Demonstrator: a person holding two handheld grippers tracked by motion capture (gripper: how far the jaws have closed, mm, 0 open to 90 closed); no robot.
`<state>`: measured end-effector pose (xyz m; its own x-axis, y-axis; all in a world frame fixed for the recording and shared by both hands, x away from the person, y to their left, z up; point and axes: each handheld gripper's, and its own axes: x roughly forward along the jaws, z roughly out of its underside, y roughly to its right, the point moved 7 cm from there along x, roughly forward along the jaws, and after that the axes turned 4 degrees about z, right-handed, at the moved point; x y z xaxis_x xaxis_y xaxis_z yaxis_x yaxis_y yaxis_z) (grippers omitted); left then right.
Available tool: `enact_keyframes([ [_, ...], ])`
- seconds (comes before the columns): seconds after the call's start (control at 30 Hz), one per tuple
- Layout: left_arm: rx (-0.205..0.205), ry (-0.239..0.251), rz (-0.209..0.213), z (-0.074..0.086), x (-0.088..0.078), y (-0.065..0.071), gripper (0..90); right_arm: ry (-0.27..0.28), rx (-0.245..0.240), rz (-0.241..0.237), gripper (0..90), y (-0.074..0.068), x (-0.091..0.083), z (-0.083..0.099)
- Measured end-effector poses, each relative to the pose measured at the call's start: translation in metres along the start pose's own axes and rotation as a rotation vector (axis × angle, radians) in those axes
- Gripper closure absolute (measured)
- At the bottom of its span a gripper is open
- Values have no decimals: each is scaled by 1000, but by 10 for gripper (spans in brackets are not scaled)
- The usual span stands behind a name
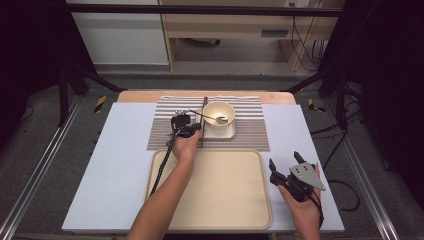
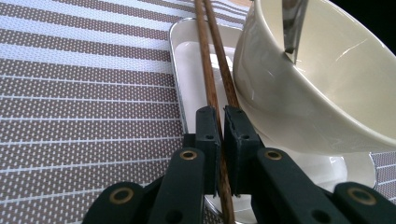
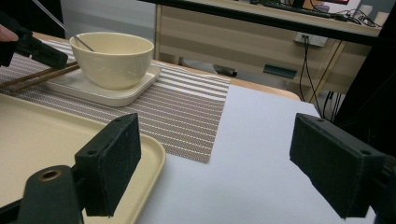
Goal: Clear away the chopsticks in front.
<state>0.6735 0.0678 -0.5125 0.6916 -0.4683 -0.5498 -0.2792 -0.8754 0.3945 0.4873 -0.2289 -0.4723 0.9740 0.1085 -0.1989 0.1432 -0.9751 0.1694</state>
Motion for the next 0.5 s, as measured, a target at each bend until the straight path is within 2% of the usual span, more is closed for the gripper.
enact_keyframes([
  [0.3,-4,4,-11,-1,0,-2,852,-2,-3,-1,166,-1,0,0],
  [0.5,-7,34,-19,-6,-5,-4,854,2,-2,-1,167,0,1,0],
])
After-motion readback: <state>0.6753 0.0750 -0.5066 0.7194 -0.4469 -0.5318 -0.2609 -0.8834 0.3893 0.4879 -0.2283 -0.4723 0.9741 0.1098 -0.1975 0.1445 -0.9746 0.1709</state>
